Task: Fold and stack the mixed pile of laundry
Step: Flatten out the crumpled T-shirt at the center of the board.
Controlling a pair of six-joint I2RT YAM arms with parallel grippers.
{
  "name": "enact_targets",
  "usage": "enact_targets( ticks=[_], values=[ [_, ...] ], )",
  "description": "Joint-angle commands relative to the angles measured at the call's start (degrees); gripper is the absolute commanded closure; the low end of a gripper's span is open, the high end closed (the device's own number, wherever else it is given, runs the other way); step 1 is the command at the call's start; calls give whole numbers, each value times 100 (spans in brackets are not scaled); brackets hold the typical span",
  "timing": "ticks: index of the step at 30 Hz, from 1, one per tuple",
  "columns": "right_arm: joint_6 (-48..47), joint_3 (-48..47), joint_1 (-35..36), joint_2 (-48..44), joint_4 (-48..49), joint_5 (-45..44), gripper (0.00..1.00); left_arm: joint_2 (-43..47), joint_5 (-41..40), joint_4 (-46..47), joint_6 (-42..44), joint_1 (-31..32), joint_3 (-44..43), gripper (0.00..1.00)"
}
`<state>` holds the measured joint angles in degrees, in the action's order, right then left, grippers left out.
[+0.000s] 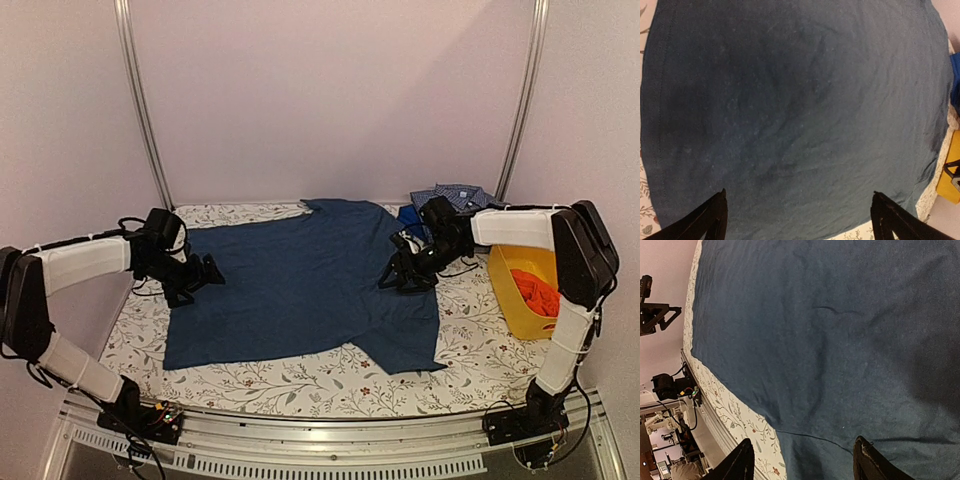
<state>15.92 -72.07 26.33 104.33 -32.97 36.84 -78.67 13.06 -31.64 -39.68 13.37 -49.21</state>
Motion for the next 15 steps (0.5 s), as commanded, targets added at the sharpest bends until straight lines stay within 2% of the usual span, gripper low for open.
enact_targets(
  ticks=[1, 6, 15],
  values=[
    [-437, -162, -90, 547, 150, -218, 34, -615, 176, 144, -313, -37, 151, 0],
    [-626, 356, -93, 908, 236, -216, 36, -1071, 231, 92, -488, -80, 517, 0],
    [-363, 1716, 152, 445, 673, 14, 38, -862, 58, -264, -732, -396, 1387, 0]
  ],
)
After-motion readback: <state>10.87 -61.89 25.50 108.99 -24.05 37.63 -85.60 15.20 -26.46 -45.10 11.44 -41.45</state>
